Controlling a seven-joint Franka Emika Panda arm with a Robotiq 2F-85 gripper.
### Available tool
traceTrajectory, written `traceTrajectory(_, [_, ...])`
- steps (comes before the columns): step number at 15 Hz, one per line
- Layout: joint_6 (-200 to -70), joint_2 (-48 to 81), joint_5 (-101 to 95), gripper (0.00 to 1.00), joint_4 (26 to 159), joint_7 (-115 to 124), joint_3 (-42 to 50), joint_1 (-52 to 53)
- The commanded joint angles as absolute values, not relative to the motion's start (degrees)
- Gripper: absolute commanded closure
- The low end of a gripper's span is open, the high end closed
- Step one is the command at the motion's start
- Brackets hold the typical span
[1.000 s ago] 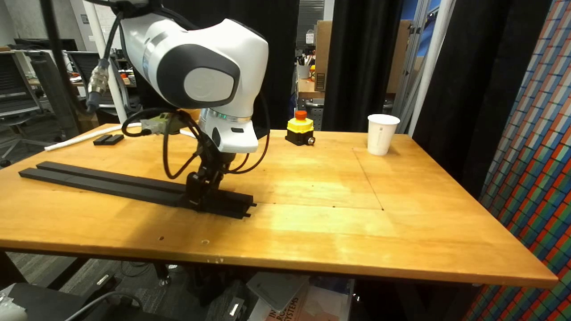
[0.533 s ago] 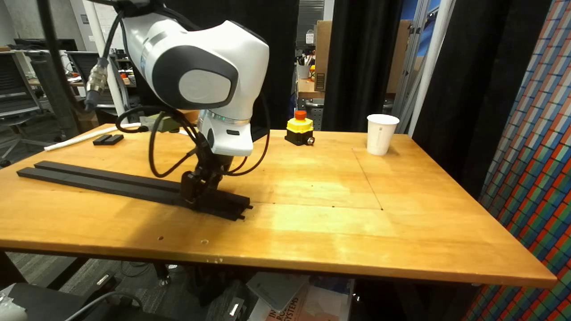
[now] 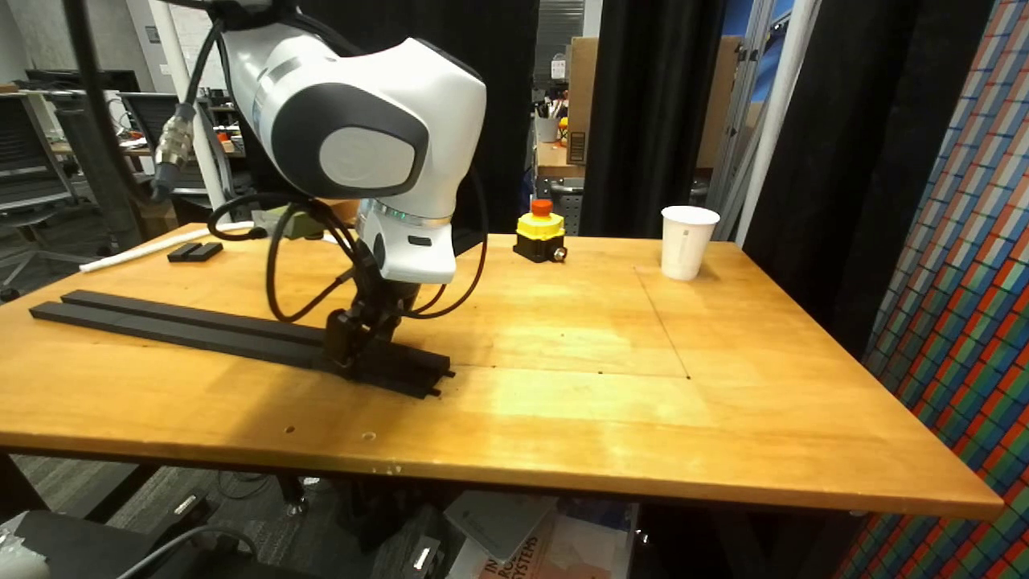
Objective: Join the four pieces of the black objects together
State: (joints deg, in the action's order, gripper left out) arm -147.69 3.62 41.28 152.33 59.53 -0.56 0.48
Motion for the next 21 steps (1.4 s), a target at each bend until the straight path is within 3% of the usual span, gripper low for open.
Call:
traceTrajectory(1, [-148.72, 7.06, 42.11, 0.54, 151.94, 56.93, -1.39, 1.38])
traceTrajectory(19, [-149.84, 8.73, 43.24, 0.54, 150.18, 51.11, -2.30, 1.99])
traceTrajectory(20, [-149.70, 8.58, 43.43, 0.35, 150.14, 51.36, -2.25, 1.94])
traceTrajectory(21, [-149.77, 8.24, 43.30, 0.07, 150.08, 50.95, -2.26, 1.93])
